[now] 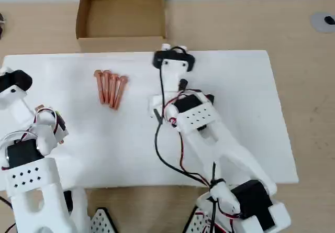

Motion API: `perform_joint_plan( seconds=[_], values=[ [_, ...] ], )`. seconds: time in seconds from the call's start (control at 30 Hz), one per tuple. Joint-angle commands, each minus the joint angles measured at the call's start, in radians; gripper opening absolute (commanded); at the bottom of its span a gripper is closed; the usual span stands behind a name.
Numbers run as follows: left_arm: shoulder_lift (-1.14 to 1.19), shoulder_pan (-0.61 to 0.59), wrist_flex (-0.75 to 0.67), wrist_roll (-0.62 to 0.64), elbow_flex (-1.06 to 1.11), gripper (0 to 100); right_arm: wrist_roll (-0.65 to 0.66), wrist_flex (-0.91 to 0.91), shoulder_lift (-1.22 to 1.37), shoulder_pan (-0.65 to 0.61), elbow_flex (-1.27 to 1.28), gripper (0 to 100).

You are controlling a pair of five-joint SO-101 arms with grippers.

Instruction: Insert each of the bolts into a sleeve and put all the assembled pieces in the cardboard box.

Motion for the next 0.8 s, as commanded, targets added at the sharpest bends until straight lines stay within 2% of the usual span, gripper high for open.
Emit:
perform_joint_plan(
  seconds=[0.0,0.1,0.27,0.33,0.57,0.77],
  values=[
    [-0.025,0.003,-0.014,-0.005,-0.006,1,-0.029,-0.026,-0.035,0.050,0.010,13.5],
    [-0.025,0.003,-0.014,-0.005,-0.006,1,-0.029,-0.026,-0.035,0.053,0.013,16.8],
    [-0.025,0.003,-0.014,-0.005,-0.006,1,-0.029,-0.035,-0.028,0.038,0.024,31.4],
    [-0.024,0.003,-0.014,-0.005,-0.006,1,-0.029,-0.032,-0.028,0.021,0.028,34.0],
    [-0.024,0.005,-0.014,-0.005,-0.006,1,-0.031,-0.037,-0.025,-0.024,0.028,30.2],
    [-0.024,0.003,-0.011,-0.005,-0.006,1,-0.051,-0.112,-0.025,-0.058,0.028,26.3]
  ],
)
